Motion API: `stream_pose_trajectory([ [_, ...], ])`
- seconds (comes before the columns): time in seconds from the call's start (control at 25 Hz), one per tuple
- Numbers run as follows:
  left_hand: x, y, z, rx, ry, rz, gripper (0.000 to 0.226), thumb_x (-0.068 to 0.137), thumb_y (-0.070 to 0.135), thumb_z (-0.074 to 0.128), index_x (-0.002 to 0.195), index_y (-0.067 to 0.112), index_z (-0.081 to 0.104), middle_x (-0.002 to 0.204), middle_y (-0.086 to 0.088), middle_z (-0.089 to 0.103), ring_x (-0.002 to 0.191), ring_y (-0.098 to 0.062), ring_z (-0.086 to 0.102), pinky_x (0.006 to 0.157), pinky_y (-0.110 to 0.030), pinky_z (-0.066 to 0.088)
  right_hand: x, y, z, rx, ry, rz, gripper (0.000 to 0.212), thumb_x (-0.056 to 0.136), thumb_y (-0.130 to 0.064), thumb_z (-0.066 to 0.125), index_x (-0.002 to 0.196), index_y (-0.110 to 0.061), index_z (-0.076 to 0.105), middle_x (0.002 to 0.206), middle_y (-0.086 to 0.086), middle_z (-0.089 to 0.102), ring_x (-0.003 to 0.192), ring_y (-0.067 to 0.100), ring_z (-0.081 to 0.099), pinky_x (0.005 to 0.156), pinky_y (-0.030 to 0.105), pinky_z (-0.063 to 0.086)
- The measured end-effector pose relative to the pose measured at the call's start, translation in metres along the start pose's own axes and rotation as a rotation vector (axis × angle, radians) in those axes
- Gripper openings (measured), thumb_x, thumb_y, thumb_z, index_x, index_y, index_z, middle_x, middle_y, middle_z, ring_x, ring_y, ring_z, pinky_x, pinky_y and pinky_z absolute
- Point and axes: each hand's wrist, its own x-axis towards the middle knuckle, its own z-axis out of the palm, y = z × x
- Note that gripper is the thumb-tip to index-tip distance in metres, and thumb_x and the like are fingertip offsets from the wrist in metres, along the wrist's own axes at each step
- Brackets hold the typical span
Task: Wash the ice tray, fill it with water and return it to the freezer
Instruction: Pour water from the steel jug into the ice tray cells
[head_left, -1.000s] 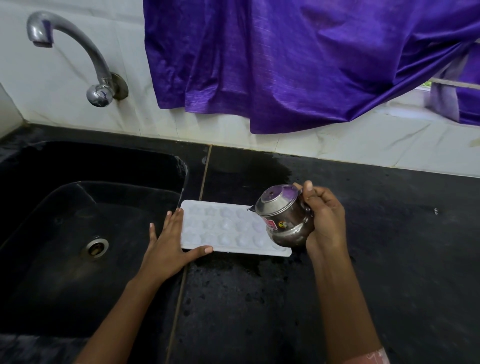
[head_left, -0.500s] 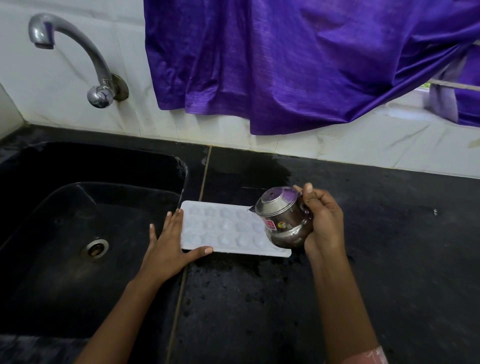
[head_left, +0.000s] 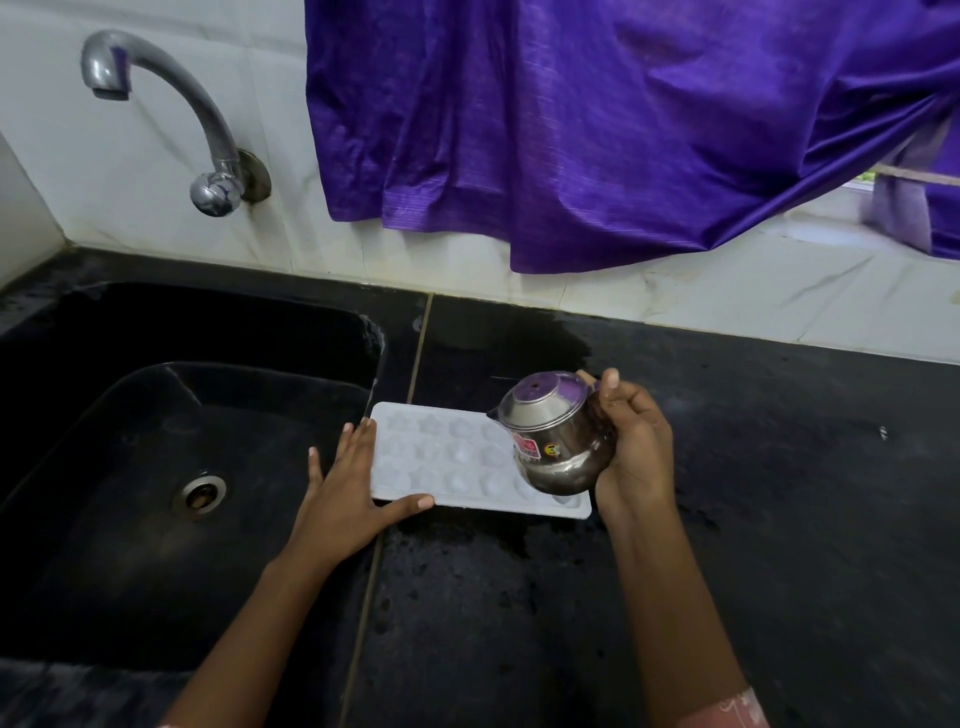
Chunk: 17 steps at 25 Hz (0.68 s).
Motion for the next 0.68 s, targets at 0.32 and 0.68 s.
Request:
stream_pose_trajectory([
  [0.32, -0.002, 0.002, -0.002, 0.003, -0.002, -0.001, 0.129, 0.048, 0.092, 0.030, 0.149, 0.020, -0.006, 0.158, 0.004, -0.003, 0.134, 0.004, -0.017, 0.107, -0.035, -0.022, -0.001, 0.000, 0.008, -0.118, 0.001, -0.026, 0.018, 0.087, -0.011, 0.060, 0.069, -0.012, 0.058, 0.083, 0.008, 0.069, 0.076, 0.012, 0.068, 0.071, 0.026, 0.055],
  [0.68, -0.002, 0.000, 0.000, -0.004, 0.010, 0.005, 0.137, 0.042, 0.099, 0.022, 0.149, 0.018, -0.005, 0.158, 0.004, -0.002, 0.135, 0.003, -0.016, 0.108, -0.036, -0.021, 0.000, -0.003, 0.012, -0.170, -0.028, -0.043, 0.016, 0.086, -0.013, 0.062, 0.070, -0.012, 0.059, 0.080, 0.003, 0.071, 0.080, 0.017, 0.066, 0.079, 0.033, 0.054],
])
